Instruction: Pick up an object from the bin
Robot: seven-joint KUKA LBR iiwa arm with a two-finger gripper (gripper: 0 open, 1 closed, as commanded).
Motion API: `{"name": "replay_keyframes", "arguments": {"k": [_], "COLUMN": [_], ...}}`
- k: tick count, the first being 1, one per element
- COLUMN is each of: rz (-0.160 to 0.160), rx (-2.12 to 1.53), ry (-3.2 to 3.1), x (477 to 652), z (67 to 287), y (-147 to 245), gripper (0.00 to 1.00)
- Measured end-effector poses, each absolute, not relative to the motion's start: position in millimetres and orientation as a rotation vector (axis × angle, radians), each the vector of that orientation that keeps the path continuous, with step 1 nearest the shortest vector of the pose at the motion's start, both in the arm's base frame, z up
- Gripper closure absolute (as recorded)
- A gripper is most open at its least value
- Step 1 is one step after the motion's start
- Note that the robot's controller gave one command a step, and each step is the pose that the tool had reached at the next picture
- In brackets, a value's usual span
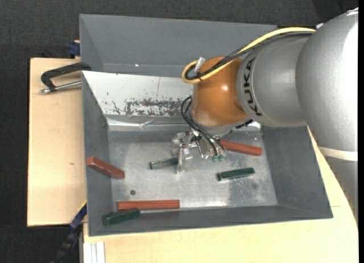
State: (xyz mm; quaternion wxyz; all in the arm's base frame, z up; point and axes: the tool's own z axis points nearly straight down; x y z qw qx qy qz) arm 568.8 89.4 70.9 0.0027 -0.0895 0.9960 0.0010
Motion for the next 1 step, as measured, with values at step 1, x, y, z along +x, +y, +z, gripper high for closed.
{"name": "replay_keyframes", "arguments": {"k": [1], "rz": [0.002], "rx": [-0.267], "ry": [3.119], "x": [561.4], "z": [233.0], "y": [92.5], "gripper": [1.00]}}
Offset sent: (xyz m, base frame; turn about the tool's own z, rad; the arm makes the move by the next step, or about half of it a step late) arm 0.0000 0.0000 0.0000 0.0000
